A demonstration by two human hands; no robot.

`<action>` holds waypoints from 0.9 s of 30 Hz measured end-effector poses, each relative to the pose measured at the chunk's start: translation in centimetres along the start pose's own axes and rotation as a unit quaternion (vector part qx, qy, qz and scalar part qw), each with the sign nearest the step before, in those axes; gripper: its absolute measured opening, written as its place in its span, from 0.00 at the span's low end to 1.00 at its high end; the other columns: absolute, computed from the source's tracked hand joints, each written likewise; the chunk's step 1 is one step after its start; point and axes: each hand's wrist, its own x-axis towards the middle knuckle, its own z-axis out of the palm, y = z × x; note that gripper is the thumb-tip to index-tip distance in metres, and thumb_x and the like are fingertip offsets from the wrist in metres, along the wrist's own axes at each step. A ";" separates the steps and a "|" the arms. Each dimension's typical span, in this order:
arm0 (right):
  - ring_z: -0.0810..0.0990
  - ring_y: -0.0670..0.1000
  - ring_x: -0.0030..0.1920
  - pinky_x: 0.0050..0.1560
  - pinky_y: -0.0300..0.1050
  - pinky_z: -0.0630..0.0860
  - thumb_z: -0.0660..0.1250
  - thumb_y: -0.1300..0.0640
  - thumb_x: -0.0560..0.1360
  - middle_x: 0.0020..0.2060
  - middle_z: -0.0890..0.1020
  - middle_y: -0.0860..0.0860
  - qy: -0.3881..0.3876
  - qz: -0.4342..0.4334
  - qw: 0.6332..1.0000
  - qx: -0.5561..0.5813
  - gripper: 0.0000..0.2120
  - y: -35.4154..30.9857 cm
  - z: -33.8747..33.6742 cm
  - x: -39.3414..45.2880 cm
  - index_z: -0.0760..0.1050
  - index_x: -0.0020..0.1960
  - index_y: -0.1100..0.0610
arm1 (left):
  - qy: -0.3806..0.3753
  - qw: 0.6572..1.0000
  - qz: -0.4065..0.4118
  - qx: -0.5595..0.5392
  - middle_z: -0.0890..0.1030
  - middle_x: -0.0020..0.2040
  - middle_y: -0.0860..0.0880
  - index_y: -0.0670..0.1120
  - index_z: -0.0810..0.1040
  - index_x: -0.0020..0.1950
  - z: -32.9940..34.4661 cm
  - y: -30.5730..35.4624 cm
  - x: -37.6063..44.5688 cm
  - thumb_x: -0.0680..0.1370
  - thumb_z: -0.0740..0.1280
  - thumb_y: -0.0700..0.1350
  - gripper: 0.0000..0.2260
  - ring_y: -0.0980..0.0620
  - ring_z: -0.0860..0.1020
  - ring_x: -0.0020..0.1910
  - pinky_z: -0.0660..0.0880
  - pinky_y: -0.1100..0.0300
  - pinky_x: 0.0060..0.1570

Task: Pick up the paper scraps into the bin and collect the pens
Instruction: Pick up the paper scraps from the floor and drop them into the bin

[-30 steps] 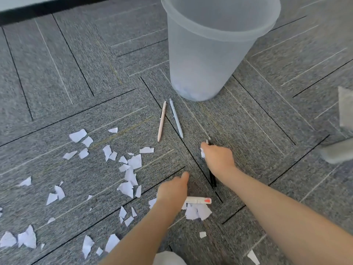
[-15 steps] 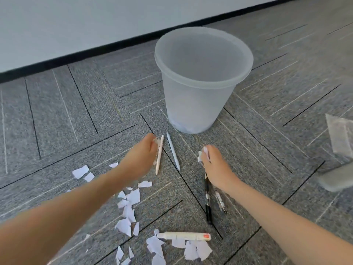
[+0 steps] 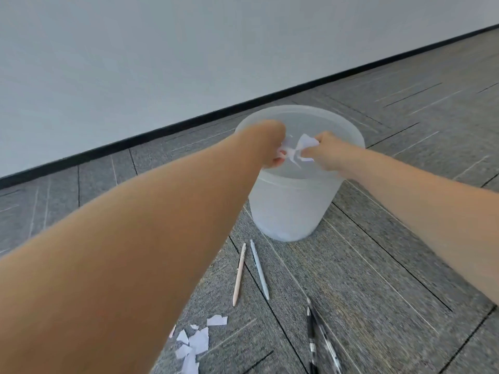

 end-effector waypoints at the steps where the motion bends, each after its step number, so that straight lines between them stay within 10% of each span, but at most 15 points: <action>1: 0.69 0.51 0.36 0.34 0.41 0.65 0.64 0.56 0.75 0.39 0.70 0.53 -0.015 0.014 1.000 0.007 0.09 0.0 0.0 0.1 0.68 0.52 0.58 | -0.006 0.999 -0.002 0.033 0.74 0.48 0.45 0.43 0.70 0.49 -0.1 0.0 0.3 0.78 0.56 0.39 0.04 0.48 0.74 0.41 0.73 0.62 0.41; 5: 0.72 0.56 0.58 0.47 0.42 0.68 0.65 0.53 0.74 0.61 0.72 0.56 0.000 0.001 0.999 -0.033 0.28 0.0 -0.3 0.7 0.61 0.71 0.58 | 0.040 0.963 0.072 0.258 0.70 0.61 0.37 0.35 0.64 0.68 -0.2 -0.8 1.5 0.80 0.52 0.33 0.16 0.41 0.67 0.67 0.66 0.54 0.61; 12: 0.75 0.51 0.54 0.50 0.41 0.67 0.59 0.60 0.75 0.52 0.79 0.51 0.109 -0.107 0.987 -0.040 0.12 0.6 1.8 -0.3 0.78 0.54 0.53 | 0.093 0.851 0.240 0.459 0.76 0.39 0.48 0.44 0.75 0.38 -1.3 -4.0 2.3 0.77 0.59 0.38 0.10 0.43 0.77 0.55 0.71 0.56 0.42; 17: 0.74 0.49 0.52 0.48 0.38 0.65 0.58 0.62 0.75 0.57 0.78 0.53 0.128 -0.152 0.979 -0.042 0.13 0.7 4.6 -1.6 0.74 0.58 0.57 | 0.037 0.763 0.181 0.620 0.70 0.66 0.49 0.52 0.70 0.66 0.3 -5.4 2.0 0.79 0.51 0.41 0.18 0.40 0.61 0.70 0.48 0.33 0.66; 22: 0.72 0.44 0.55 0.50 0.26 0.64 0.55 0.67 0.72 0.58 0.75 0.54 0.229 -0.189 0.953 0.055 0.16 1.2 5.3 -4.7 0.74 0.56 0.56 | 0.130 0.865 0.280 0.395 0.78 0.55 0.54 0.52 0.79 0.56 -1.1 -5.8 0.6 0.77 0.57 0.40 0.14 0.52 0.74 0.57 0.58 0.49 0.70; 27: 0.67 0.34 0.53 0.58 0.27 0.61 0.57 0.69 0.70 0.48 0.68 0.43 0.176 -0.300 0.933 0.091 0.13 2.9 12.0 -12.1 0.73 0.51 0.58 | 0.165 0.864 0.384 0.281 0.84 0.45 0.52 0.49 0.83 0.49 -6.7 -11.8 -4.6 0.76 0.64 0.46 0.08 0.52 0.79 0.47 0.72 0.53 0.56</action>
